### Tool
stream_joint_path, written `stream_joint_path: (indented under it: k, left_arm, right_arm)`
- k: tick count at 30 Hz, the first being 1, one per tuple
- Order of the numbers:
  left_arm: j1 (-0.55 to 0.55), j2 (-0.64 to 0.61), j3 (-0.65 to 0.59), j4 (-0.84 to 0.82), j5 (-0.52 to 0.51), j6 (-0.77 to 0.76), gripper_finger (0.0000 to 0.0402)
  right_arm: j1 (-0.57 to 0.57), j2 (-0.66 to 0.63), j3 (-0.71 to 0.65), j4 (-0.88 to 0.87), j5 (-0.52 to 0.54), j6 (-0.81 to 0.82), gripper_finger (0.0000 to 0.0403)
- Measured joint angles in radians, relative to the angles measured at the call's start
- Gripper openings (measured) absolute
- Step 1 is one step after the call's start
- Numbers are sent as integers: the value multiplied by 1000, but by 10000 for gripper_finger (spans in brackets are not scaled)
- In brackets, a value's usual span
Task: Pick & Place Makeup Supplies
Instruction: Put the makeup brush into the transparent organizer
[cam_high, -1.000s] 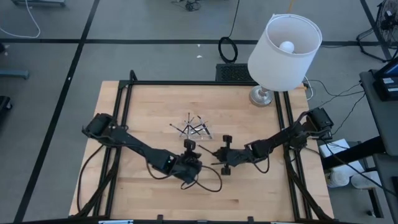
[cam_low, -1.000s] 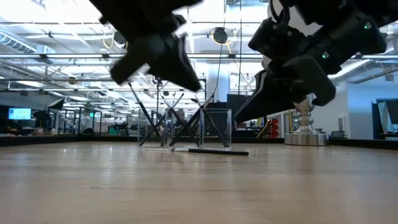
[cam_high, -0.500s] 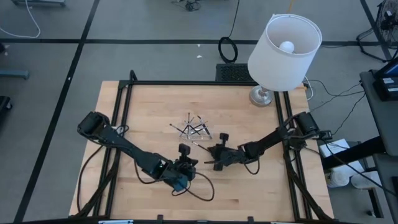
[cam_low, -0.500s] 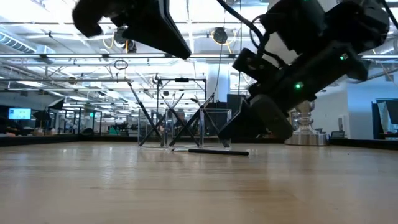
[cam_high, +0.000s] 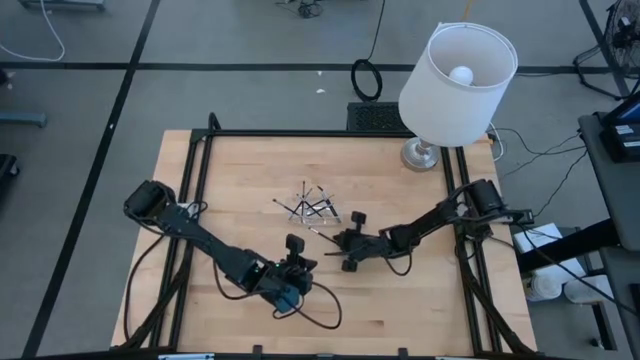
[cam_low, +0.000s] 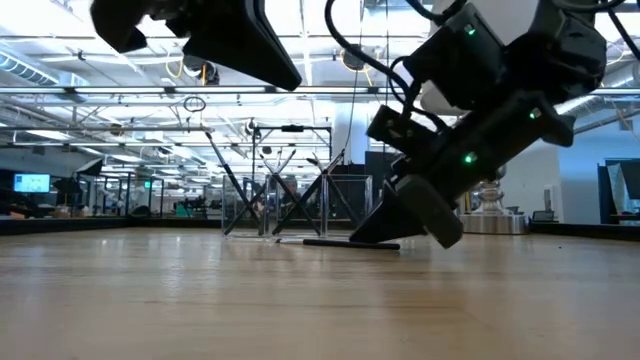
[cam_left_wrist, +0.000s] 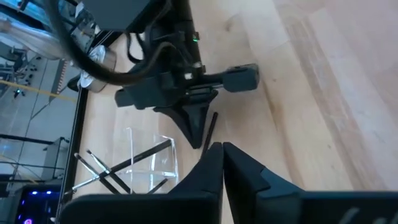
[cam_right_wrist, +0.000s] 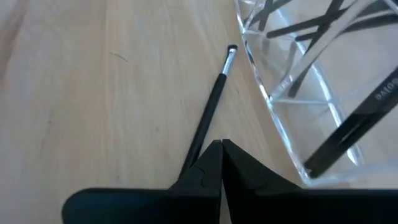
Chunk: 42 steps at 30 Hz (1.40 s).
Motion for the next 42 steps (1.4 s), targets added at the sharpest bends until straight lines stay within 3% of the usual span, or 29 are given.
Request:
stream_joint_path:
  k: [5,11,15,24,29,35,42]
  left_arm:
    - [0,0,0,-17,6,-23,35]
    - [1,0,0,-127,83,-106,37]
    - [0,0,0,-199,151,-181,37]
    - [2,0,0,-304,150,-303,37]
    - [2,0,0,-306,150,-307,37]
    - [2,0,0,-310,150,-307,37]
    - [2,0,-1,-312,149,-276,37]
  right_arm:
    - [0,22,1,26,-34,-10,0]
    - [26,23,1,35,-62,-61,0]
    - [34,23,1,56,-152,-82,0]
    - [36,22,0,110,-366,-114,0]
    - [55,-5,-3,93,-337,-156,0]
    - [60,-73,-2,75,-36,-132,0]
    - [-8,-42,0,104,-98,-44,0]
